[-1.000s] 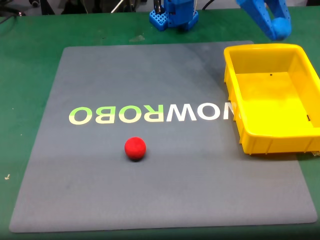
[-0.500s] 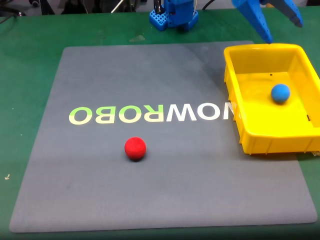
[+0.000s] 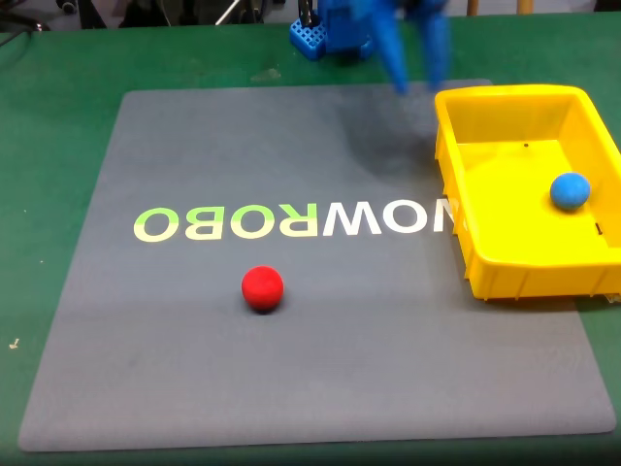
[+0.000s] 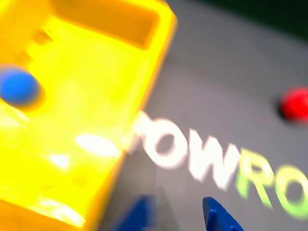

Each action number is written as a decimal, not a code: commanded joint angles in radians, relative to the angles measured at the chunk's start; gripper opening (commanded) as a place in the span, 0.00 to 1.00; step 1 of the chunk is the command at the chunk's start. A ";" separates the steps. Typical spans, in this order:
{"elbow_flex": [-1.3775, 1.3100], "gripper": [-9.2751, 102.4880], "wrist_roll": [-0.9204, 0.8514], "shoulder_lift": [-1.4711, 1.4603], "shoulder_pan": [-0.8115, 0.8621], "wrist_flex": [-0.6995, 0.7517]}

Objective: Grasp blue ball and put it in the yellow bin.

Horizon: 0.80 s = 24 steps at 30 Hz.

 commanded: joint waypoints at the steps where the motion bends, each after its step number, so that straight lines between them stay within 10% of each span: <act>1: 0.239 0.08 -0.057 0.233 0.127 -0.032; 24: 0.770 0.08 0.015 1.003 0.202 0.569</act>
